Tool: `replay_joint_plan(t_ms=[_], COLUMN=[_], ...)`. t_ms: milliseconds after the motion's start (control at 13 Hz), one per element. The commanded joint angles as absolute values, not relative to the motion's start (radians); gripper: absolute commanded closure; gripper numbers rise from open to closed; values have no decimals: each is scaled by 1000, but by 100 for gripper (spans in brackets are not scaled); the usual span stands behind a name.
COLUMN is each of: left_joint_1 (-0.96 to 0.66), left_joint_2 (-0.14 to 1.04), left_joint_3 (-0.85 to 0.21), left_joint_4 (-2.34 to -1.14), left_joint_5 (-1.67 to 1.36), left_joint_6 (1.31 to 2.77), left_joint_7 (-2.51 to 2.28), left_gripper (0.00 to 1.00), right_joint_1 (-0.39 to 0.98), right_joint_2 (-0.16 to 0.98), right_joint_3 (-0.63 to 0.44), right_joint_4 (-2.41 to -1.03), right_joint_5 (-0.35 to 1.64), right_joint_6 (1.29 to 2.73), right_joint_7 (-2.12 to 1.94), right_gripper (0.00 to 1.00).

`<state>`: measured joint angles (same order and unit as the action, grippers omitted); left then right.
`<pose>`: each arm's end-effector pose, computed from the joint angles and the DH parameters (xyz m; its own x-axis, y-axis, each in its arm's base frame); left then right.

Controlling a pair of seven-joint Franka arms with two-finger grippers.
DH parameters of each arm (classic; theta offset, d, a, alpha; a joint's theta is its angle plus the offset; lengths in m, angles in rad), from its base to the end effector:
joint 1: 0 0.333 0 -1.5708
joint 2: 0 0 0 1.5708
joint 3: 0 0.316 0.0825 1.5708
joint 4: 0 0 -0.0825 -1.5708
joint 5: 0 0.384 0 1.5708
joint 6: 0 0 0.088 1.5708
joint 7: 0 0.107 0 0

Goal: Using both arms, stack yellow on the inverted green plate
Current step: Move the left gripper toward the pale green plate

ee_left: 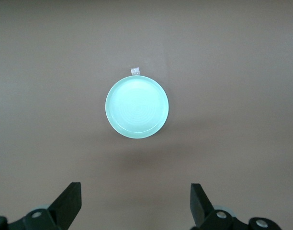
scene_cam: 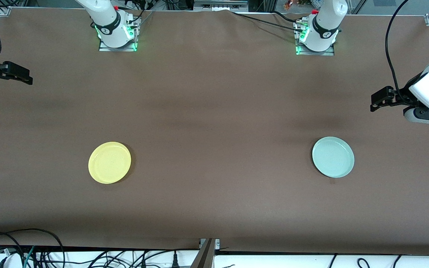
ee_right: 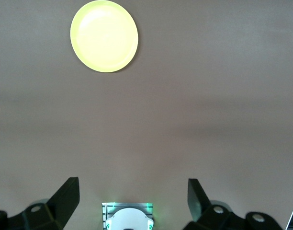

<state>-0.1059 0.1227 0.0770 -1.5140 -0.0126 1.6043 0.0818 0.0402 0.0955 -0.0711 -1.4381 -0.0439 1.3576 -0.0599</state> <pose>0.5932 -0.0212 0.5840 0.9934 -0.1103 -0.0317 -0.1102 -0.9939 0.0058 0.5604 -0.0206 0.6159 0.9840 0.0193 -0.1773 0.0268 -0.9988 0.0401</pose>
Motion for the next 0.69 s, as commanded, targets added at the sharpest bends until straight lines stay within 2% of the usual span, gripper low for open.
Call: replay_joint_plan(t_ms=[0, 154, 615], left_joint_1=[-101, -103, -115], left_joint_2=[98, 120, 127], left_joint_3=[58, 60, 57], left_joint_4=[-1520, -1485, -1482], left_joint_5=[-5, 1, -5], left_joint_6=[1589, 1591, 1608], left_joint_7=[72, 69, 80], left_gripper=[0, 0, 0], right_joint_1=[35, 34, 32], right_joint_2=[107, 107, 114], right_joint_3=[-67, -67, -69], right_joint_4=[-1411, -1411, -1411], right_joint_5=[-49, -49, -49], right_joint_6=[1350, 1350, 1364], right_joint_7=[-57, -57, -57], right_gripper=[0, 0, 0])
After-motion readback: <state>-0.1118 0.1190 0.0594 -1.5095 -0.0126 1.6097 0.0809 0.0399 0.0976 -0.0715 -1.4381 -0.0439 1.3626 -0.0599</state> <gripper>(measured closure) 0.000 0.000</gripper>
